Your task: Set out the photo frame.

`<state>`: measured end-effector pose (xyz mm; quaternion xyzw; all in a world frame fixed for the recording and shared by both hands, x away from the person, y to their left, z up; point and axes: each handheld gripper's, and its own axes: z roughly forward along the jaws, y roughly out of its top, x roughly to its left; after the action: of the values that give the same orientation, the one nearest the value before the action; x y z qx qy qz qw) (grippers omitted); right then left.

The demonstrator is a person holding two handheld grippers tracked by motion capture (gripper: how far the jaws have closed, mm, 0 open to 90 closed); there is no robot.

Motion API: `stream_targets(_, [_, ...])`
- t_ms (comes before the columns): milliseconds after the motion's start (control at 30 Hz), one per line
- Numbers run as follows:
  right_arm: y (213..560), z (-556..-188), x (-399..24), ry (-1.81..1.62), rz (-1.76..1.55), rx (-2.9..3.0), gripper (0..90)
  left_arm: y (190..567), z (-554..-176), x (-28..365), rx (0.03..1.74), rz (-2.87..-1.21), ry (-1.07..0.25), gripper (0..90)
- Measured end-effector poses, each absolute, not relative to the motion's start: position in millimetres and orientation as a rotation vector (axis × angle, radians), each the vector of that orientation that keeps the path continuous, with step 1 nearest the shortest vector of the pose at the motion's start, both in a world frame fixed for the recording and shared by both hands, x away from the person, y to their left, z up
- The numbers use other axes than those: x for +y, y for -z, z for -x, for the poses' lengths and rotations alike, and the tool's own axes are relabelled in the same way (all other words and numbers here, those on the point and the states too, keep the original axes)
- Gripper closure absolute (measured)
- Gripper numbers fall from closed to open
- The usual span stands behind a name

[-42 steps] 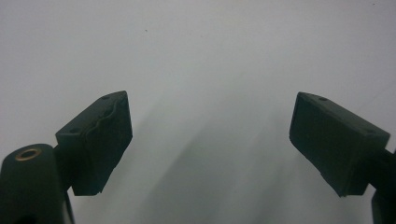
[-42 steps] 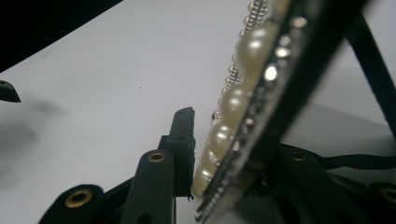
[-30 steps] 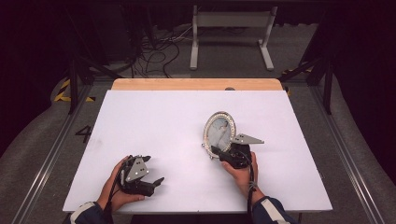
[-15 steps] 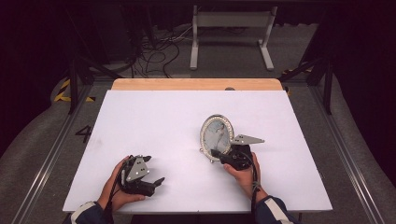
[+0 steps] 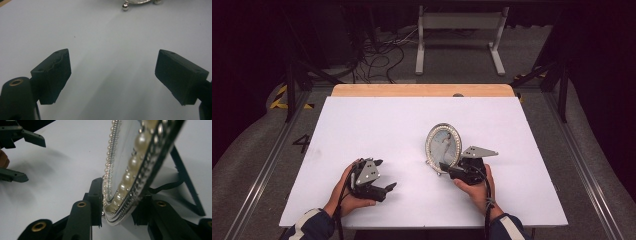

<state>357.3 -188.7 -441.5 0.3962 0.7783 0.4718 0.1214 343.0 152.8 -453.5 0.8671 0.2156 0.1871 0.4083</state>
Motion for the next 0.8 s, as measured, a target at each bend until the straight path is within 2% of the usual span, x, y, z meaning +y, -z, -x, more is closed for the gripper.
stream_targets(400, [427,-334,-204,-1.332,-1.109,2.199,64.0,442,-383,114,0.482,-2.132,-0.364,15.7])
stream_targets(633, [418,-322,-215,-1.366,-1.114,2.127,71.7,437,-407,90,0.472,-2.095,-0.329,17.5])
stream_targets(700, [416,-319,-215,-1.371,-1.095,2.11,77.4,437,-416,80,0.466,-2.082,-0.322,18.2])
stream_targets(800, [414,-318,-214,-1.372,-1.082,2.109,81.1,437,-421,74,0.467,-2.067,-0.314,20.7])
